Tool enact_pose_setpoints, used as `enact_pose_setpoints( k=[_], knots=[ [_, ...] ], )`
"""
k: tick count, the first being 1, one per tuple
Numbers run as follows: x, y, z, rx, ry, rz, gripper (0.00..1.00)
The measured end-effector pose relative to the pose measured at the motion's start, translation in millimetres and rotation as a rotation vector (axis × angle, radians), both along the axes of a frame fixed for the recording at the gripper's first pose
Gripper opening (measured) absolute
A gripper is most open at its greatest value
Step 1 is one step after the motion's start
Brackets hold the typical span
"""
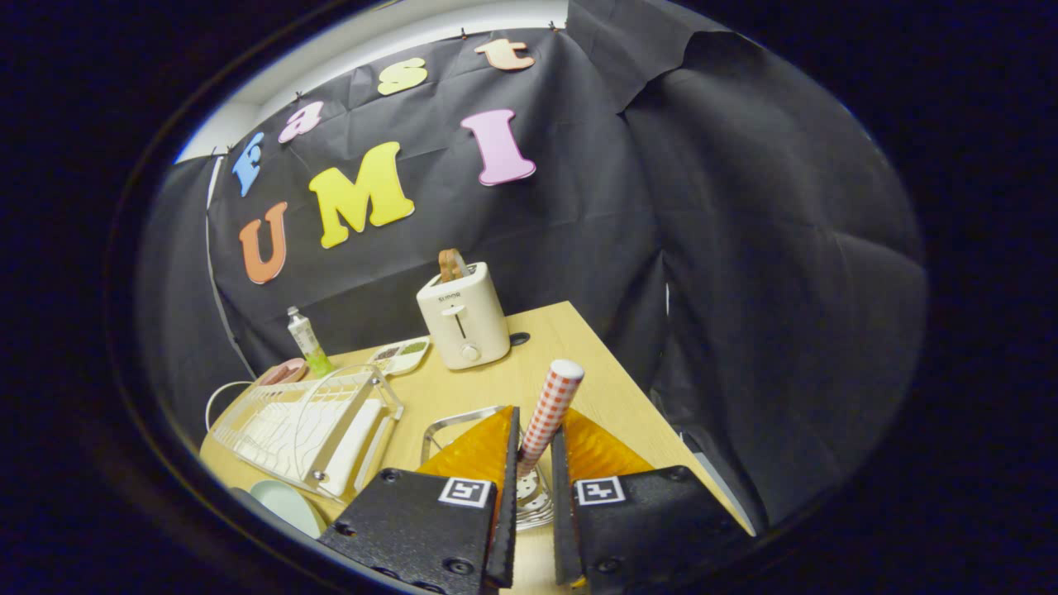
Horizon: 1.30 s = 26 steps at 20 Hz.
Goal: Take the plate from the dish rack, then take the spoon from the basket and place it into the plate.
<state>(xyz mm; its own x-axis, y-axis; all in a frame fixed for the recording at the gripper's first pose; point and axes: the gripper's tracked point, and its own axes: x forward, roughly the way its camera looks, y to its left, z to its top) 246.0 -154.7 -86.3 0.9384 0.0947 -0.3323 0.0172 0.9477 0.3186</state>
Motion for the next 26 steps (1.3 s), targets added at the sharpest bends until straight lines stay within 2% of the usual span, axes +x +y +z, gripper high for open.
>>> enact_pose_setpoints(
  k=[5,10,14,21,26],
  knots=[
    [-6,12,10,0.002,-0.010,-0.008,0.11],
    [-1,4,29,0.002,-0.037,-0.075,0.09],
    [-6,-1,63,-0.018,-0.109,-0.134,0.09],
    [-61,19,122,-0.065,-0.221,-0.176,0.09],
    [-108,69,130,-0.056,-0.248,-0.181,0.09]
  ],
)
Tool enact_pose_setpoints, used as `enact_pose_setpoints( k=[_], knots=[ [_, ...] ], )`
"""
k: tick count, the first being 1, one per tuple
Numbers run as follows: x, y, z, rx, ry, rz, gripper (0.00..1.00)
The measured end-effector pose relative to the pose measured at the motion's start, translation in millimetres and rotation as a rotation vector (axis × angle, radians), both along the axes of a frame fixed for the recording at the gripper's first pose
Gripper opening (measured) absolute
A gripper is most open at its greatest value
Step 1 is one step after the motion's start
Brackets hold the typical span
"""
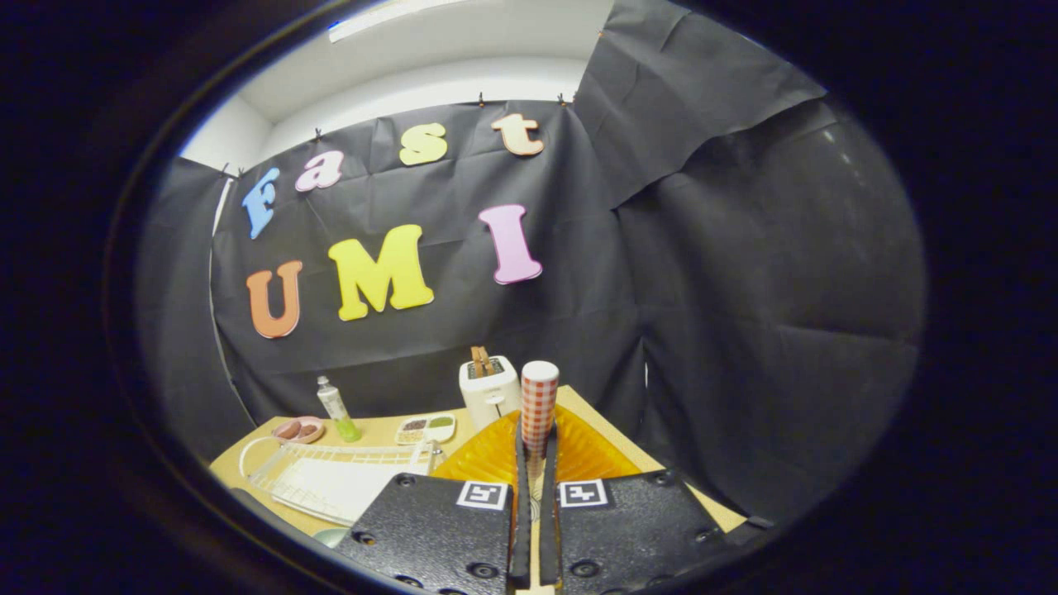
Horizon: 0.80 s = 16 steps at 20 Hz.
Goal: Take the plate from the dish rack, then take the spoon from the basket and place it into the plate.
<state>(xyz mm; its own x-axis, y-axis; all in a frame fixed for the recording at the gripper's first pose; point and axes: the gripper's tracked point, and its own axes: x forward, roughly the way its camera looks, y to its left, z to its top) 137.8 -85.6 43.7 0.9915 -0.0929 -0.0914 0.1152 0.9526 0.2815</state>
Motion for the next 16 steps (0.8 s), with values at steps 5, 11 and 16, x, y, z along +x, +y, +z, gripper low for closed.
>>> enact_pose_setpoints(
  k=[5,11,16],
  knots=[
    [-23,83,-11,-0.031,0.006,0.103,0.09],
    [-37,165,-50,-0.075,0.061,0.199,0.09],
    [-41,207,-80,-0.083,0.104,0.242,0.09]
  ],
)
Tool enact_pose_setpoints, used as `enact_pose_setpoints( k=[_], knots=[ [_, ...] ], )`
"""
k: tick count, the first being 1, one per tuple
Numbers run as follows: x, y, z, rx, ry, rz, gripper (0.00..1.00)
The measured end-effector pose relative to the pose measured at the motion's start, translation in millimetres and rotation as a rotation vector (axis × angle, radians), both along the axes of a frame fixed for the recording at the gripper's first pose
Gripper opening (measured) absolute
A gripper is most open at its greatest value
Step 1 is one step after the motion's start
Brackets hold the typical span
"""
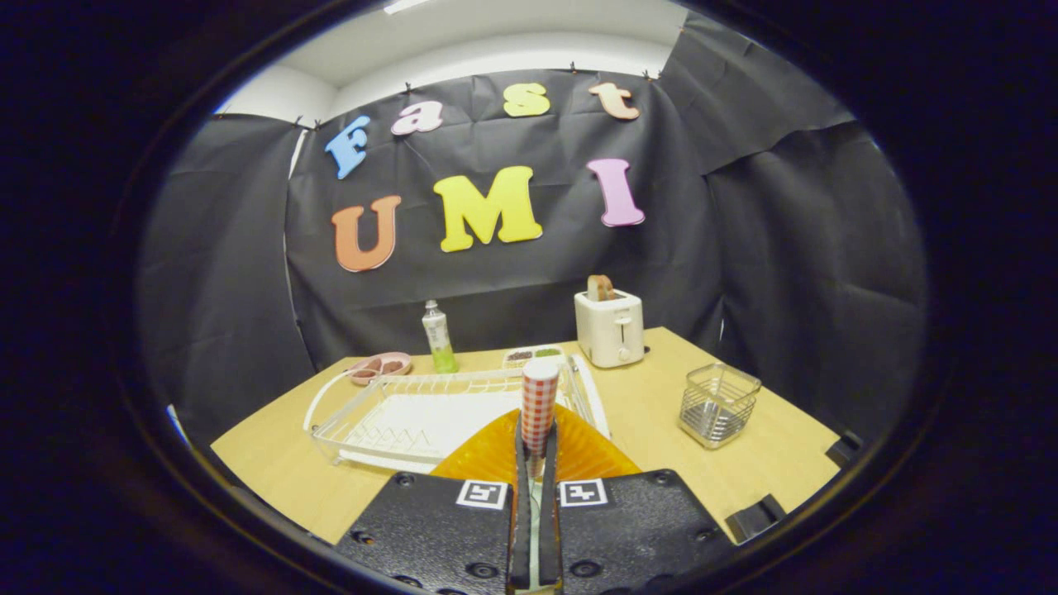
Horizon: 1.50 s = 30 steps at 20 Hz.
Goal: Take the plate from the dish rack, then take the spoon from the basket and place it into the plate.
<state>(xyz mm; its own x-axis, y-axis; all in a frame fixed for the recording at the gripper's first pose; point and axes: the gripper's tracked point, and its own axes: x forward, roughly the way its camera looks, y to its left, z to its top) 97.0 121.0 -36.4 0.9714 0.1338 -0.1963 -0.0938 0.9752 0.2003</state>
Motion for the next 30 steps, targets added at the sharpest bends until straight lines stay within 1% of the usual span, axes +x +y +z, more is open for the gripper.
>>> enact_pose_setpoints(
  k=[3,6,10,14,17,20,21,22,23,28,30],
  knots=[
    [-2,18,-16,-0.018,0.021,0.017,0.09],
    [-5,38,-27,-0.004,0.049,0.052,0.09],
    [-5,51,-37,0.010,0.069,0.076,0.10],
    [-7,58,-47,-0.002,0.087,0.107,0.14],
    [-10,59,-47,-0.008,0.067,0.124,0.19],
    [-12,56,-41,-0.024,0.034,0.137,0.21],
    [-11,50,-37,-0.035,0.014,0.126,0.28],
    [-11,43,-33,-0.041,-0.004,0.110,0.33],
    [-9,38,-29,-0.048,-0.024,0.098,0.45],
    [-10,19,-13,-0.057,-0.083,0.066,0.78],
    [-12,12,-5,-0.059,-0.100,0.061,0.85]
  ],
)
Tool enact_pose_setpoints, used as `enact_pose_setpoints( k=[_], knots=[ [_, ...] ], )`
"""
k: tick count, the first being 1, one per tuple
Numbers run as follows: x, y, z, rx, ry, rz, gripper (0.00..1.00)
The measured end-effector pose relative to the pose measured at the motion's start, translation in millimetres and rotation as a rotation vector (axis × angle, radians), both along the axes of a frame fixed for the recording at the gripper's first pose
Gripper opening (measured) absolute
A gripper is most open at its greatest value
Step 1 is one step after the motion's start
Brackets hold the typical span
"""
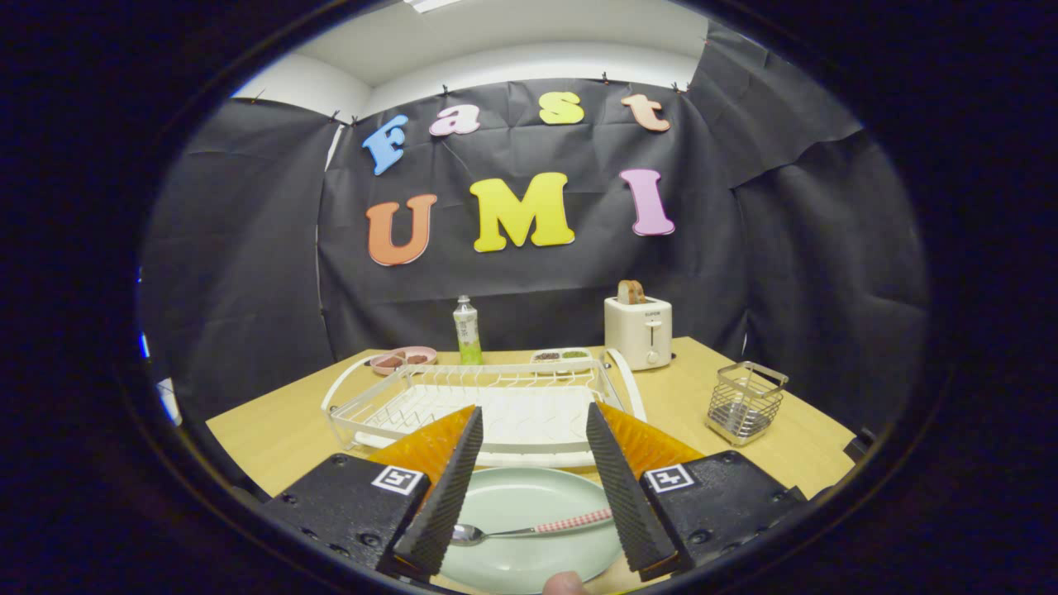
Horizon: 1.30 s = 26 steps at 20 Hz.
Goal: Take the plate from the dish rack, then take the spoon from the basket and place it into the plate.
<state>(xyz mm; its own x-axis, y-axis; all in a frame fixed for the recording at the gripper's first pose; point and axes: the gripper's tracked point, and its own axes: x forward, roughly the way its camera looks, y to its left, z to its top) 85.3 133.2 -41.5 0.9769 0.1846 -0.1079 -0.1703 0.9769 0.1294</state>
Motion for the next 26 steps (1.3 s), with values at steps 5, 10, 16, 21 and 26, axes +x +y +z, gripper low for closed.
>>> enact_pose_setpoints(
  k=[5,10,16,21,26],
  knots=[
    [-12,-29,21,-0.014,-0.076,-0.046,0.98],
    [-50,-62,43,-0.041,-0.156,-0.089,1.00],
    [-88,-80,52,-0.044,-0.202,-0.107,1.00],
    [-105,-89,56,-0.028,-0.194,-0.095,1.00],
    [-118,-91,62,-0.021,-0.200,-0.106,1.00]
  ],
)
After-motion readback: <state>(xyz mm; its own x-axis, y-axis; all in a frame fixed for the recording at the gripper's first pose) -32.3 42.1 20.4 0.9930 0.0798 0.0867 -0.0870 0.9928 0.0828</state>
